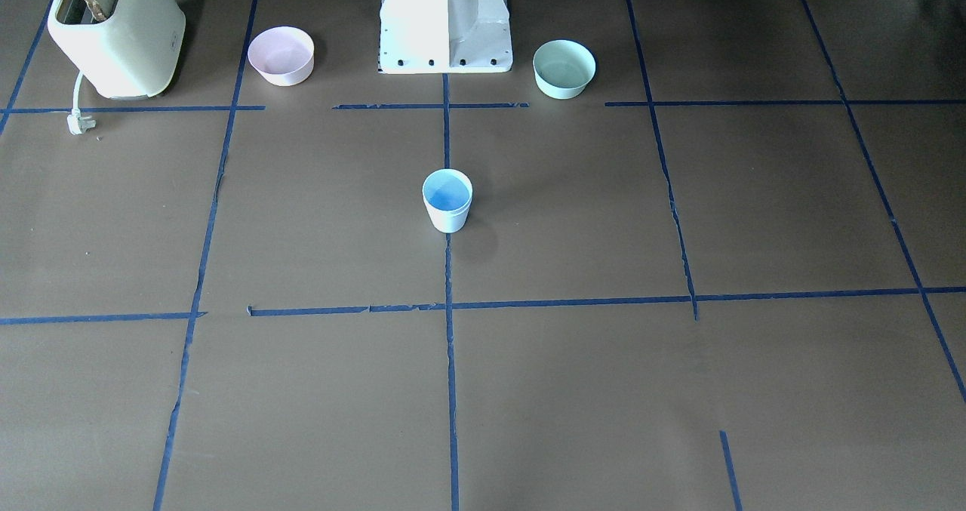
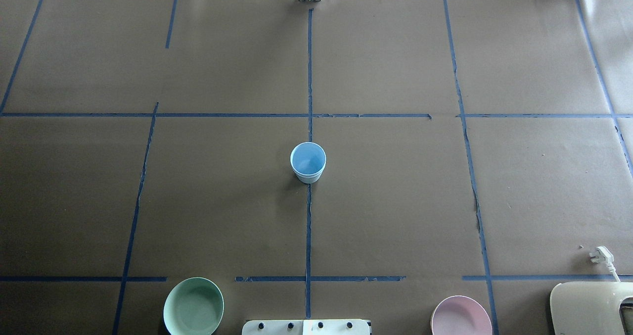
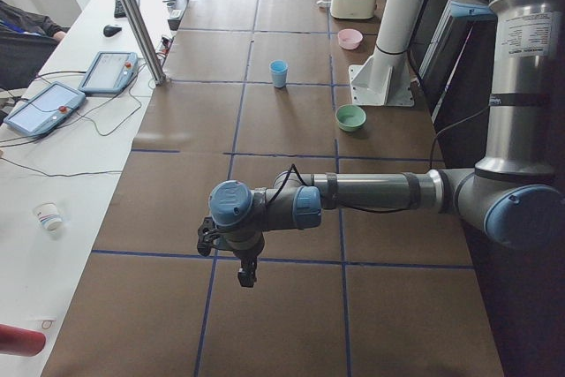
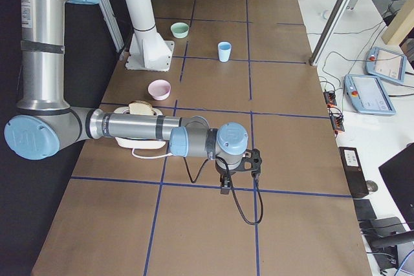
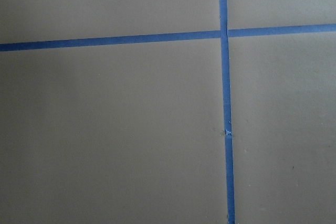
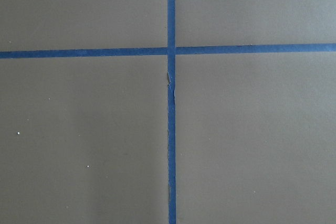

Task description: Stack blue cups with both arms

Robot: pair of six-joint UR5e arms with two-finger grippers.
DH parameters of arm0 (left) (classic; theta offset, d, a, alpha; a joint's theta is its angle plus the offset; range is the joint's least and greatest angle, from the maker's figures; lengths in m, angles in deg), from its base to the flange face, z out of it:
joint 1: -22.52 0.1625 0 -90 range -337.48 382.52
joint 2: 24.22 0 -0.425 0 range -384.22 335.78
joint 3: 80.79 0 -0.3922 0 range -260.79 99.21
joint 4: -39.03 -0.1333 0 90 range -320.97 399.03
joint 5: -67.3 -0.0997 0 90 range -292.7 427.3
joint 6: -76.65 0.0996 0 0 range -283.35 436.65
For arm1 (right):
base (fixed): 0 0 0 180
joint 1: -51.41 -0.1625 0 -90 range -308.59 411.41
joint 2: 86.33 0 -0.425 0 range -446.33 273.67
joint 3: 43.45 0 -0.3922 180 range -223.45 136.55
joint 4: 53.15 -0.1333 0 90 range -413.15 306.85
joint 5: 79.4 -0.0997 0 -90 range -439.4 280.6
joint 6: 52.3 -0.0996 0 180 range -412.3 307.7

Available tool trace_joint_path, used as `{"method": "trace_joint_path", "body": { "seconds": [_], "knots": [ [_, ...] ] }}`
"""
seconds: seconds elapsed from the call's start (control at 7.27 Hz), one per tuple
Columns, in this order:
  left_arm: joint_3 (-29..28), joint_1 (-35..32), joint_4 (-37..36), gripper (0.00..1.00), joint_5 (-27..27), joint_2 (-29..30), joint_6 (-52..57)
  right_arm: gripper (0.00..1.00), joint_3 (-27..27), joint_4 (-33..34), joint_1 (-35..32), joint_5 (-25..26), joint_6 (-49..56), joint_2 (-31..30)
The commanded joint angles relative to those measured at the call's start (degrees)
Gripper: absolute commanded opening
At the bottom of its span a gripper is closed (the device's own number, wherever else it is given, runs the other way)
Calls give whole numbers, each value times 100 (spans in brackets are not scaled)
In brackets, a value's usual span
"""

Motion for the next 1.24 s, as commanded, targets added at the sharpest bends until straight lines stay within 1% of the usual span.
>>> {"method": "trace_joint_path", "body": {
  "seconds": [0.0, 1.1],
  "knots": [
    [6, 4, 0, 100, 0, 0, -5, 100, -40, -235, -87, -1, -2, -147],
    [6, 4, 9, 100, 0, 18, -5, 100, -84, -280, -158, -1, -46, -130]
  ]
}}
